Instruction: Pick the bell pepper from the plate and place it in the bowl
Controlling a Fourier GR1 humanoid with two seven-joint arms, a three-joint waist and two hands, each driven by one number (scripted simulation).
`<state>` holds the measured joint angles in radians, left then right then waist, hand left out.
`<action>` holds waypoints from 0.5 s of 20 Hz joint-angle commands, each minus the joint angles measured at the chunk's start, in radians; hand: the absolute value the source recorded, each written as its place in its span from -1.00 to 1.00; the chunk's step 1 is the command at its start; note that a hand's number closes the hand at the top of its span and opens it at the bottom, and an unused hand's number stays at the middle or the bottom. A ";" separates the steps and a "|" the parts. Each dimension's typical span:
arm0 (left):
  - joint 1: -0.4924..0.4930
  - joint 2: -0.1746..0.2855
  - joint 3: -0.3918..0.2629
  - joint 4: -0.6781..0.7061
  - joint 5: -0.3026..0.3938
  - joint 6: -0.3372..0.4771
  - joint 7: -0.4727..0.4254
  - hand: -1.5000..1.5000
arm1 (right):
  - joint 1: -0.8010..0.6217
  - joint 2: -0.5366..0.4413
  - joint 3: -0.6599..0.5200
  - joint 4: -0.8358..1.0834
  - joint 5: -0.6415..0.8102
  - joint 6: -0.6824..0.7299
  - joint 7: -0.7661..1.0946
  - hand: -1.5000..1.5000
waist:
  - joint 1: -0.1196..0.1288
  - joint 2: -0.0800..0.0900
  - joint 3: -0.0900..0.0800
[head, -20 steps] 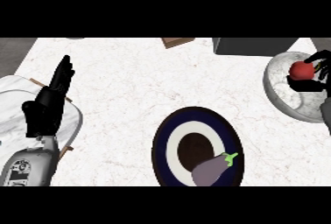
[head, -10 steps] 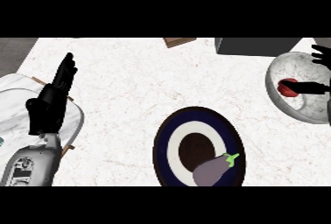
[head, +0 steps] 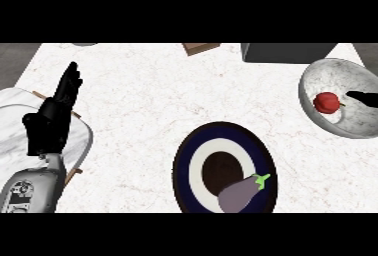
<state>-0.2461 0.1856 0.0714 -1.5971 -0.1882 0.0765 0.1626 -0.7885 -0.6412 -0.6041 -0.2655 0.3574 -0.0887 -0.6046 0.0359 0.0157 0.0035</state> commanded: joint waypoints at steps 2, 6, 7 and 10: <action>0.048 -0.029 -0.023 -0.044 -0.026 0.026 0.009 0.00 | 0.075 -0.089 -0.051 0.030 -0.069 0.156 -0.070 -1.00 | -0.016 -0.007 -0.001; 0.039 0.024 0.013 -0.042 -0.008 -0.013 0.022 0.00 | 0.149 -0.116 -0.085 0.032 -0.129 0.314 -0.156 -1.00 | -0.024 -0.010 -0.001; 0.026 0.023 0.040 -0.015 0.015 -0.012 0.015 0.00 | 0.166 -0.138 -0.085 0.033 -0.137 0.354 -0.149 -1.00 | -0.027 -0.011 -0.002; 0.009 0.026 0.043 0.020 0.014 -0.021 -0.005 0.00 | 0.235 -0.129 -0.060 0.003 -0.143 0.420 -0.191 -1.00 | -0.035 -0.014 -0.003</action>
<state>-0.2269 0.1941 0.0871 -1.6107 -0.1924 0.0736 0.1770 -0.6281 -0.7645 -0.6735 -0.2413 0.2362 0.2395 -0.7450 0.0103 0.0055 0.0018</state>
